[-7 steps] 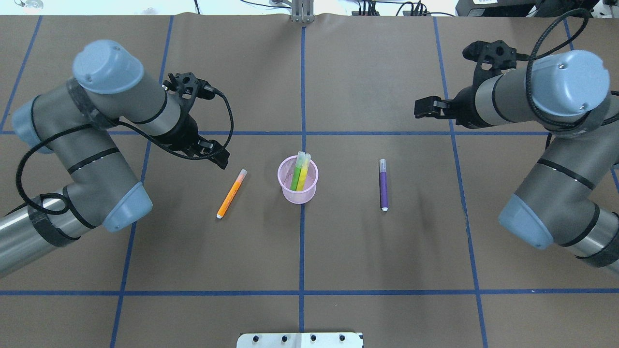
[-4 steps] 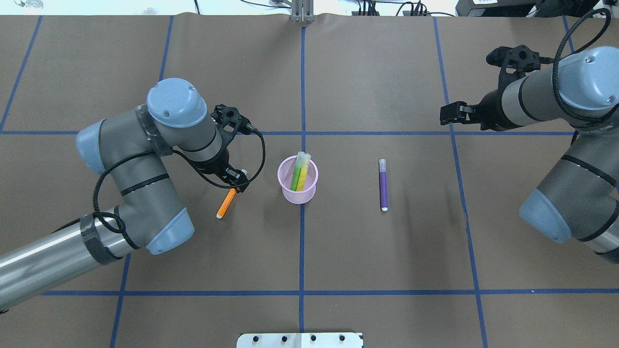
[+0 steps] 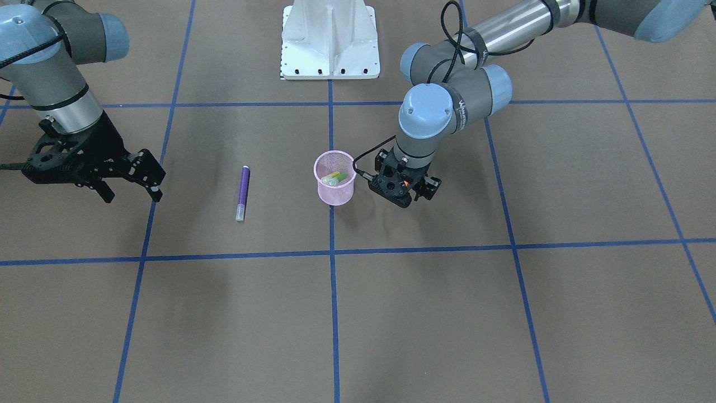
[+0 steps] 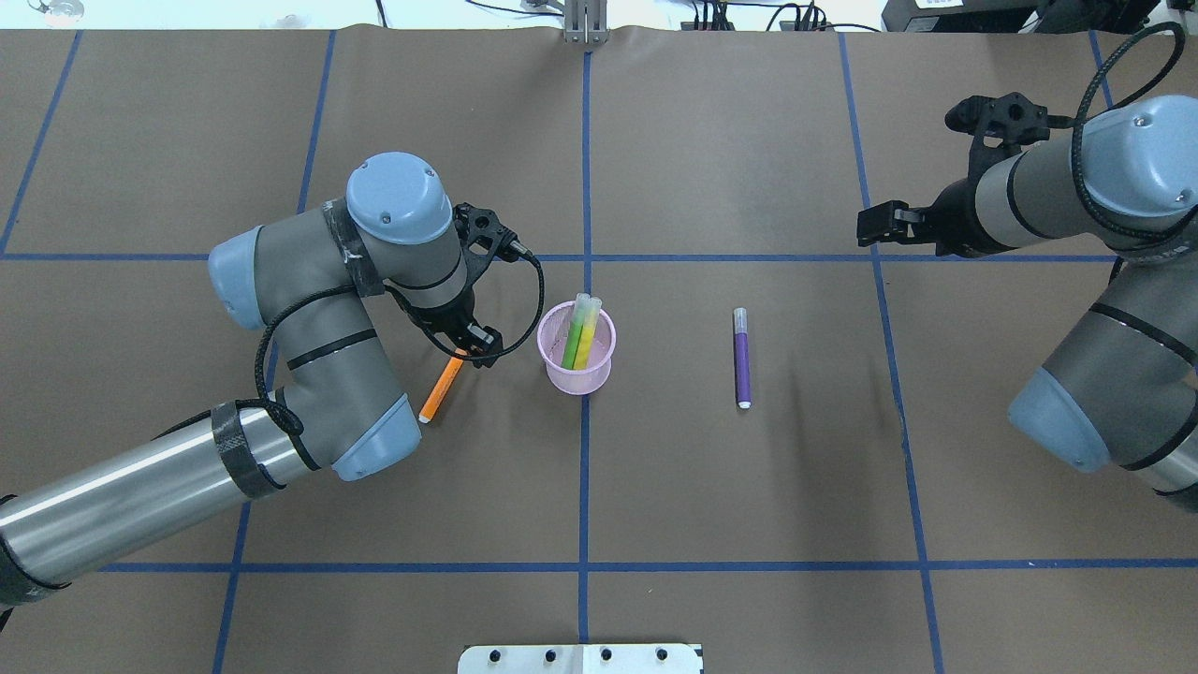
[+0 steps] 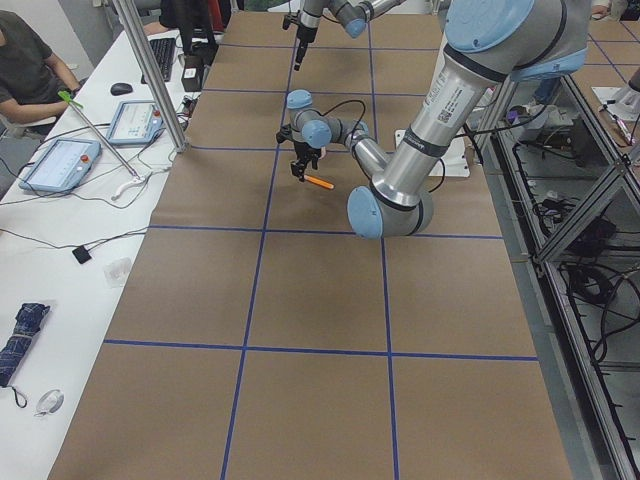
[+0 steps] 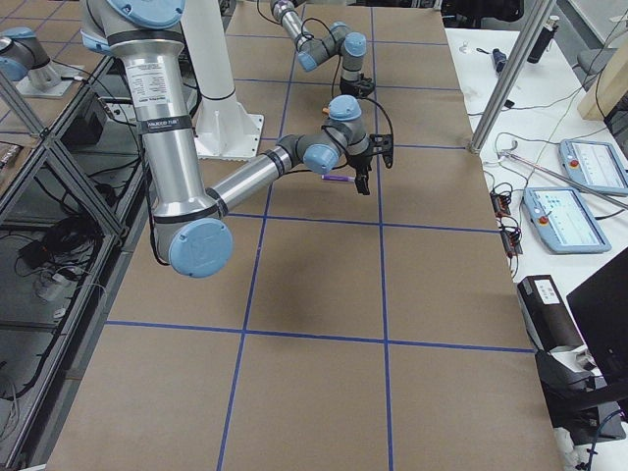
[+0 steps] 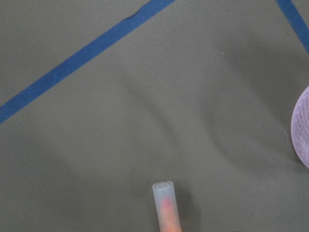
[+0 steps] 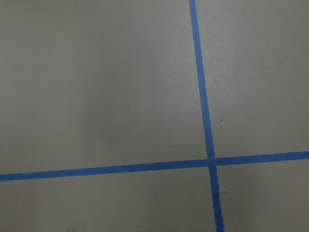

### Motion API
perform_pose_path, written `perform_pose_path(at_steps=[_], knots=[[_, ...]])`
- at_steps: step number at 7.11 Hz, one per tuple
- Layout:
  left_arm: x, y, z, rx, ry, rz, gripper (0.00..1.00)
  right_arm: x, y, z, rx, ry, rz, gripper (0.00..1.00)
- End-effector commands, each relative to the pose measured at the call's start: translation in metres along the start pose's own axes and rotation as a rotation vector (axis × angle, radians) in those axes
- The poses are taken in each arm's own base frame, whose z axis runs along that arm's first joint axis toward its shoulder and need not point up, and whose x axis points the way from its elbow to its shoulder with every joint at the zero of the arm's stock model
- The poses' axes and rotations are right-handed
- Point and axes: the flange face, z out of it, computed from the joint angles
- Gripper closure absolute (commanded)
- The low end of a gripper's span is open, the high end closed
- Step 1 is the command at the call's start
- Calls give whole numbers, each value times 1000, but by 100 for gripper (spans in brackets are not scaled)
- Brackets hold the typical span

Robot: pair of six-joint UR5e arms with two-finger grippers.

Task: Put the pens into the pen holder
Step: 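Grasp the orange marker with the left gripper while the right gripper withdraws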

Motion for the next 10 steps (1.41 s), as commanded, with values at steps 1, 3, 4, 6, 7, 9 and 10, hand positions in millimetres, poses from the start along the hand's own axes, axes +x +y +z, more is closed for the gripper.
perform_pose_path(at_steps=[1, 3, 4, 6, 7, 9, 10], knots=[[-2, 0, 7, -14, -3, -6, 33, -1, 1, 1, -1, 1, 6, 0], [-1, 1, 8, -17, -1, -6, 37, -3, -1, 1, 3, -1, 14, 0], [0, 2, 10, -20, 0, -6, 37, -4, 0, 1, 3, -2, 13, 0], [0, 5, 13, -25, -2, -5, 41, -6, -1, 0, 4, -5, 12, 0], [0, 5, 13, -25, -2, -5, 42, -6, -1, 0, 4, -5, 13, 0], [-1, 5, 14, -26, -3, -6, 73, -6, -1, 0, 3, -5, 13, 0], [-2, 6, 15, -28, -4, -6, 100, -6, -1, 0, 3, -5, 12, 0]])
